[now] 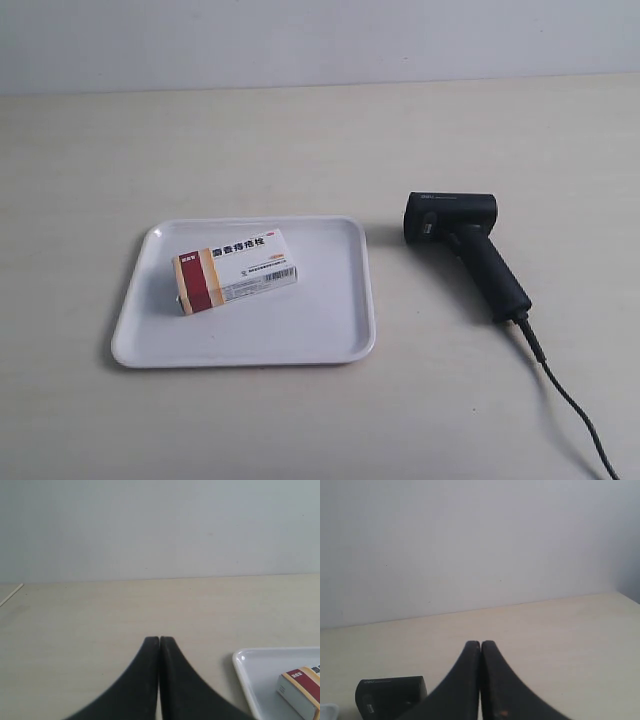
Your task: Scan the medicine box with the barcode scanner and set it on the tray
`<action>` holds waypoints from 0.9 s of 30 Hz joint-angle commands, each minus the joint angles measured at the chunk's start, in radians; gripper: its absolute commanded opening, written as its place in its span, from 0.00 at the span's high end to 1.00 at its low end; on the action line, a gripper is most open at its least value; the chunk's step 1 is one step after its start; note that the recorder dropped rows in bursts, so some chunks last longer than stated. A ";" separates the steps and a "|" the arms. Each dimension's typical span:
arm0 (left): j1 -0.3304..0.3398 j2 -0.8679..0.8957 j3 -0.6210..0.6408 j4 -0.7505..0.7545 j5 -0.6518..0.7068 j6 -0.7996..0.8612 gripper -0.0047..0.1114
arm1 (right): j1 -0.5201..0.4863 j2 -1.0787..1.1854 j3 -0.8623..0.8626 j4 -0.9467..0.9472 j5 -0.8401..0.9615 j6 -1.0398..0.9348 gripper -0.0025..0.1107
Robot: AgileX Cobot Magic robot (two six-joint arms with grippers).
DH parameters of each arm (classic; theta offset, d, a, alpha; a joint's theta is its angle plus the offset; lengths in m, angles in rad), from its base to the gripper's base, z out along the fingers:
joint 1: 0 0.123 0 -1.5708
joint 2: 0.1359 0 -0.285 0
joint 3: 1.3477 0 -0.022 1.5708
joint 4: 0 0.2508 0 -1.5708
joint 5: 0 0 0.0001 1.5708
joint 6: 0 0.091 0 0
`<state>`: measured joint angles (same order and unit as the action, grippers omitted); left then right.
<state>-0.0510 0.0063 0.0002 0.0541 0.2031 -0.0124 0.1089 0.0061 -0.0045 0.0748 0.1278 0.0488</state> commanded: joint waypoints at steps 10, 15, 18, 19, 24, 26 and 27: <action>0.002 -0.006 0.000 0.003 0.000 -0.004 0.94 | -0.005 -0.006 0.005 0.002 0.006 0.002 0.98; 0.002 -0.006 0.000 0.003 0.000 -0.004 0.94 | -0.005 -0.006 0.005 0.002 0.006 0.004 0.98; 0.002 -0.006 0.000 0.003 0.000 -0.004 0.94 | -0.005 -0.006 0.005 0.002 0.006 0.004 0.98; 0.002 -0.006 0.000 0.003 0.000 -0.004 0.94 | -0.005 -0.006 0.005 0.002 0.006 0.004 0.98; 0.002 -0.006 0.000 0.003 0.000 -0.002 0.94 | -0.005 -0.006 0.005 0.000 0.006 0.004 0.98; 0.002 -0.006 0.000 0.003 0.000 -0.002 0.94 | -0.005 -0.006 0.005 0.000 0.006 0.004 0.98; 0.002 -0.006 0.000 0.003 0.000 -0.002 0.94 | -0.005 -0.006 0.005 0.000 0.006 0.004 0.98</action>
<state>-0.0510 0.0063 0.0002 0.0541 0.2031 -0.0124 0.1089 0.0061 -0.0045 0.0756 0.1357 0.0488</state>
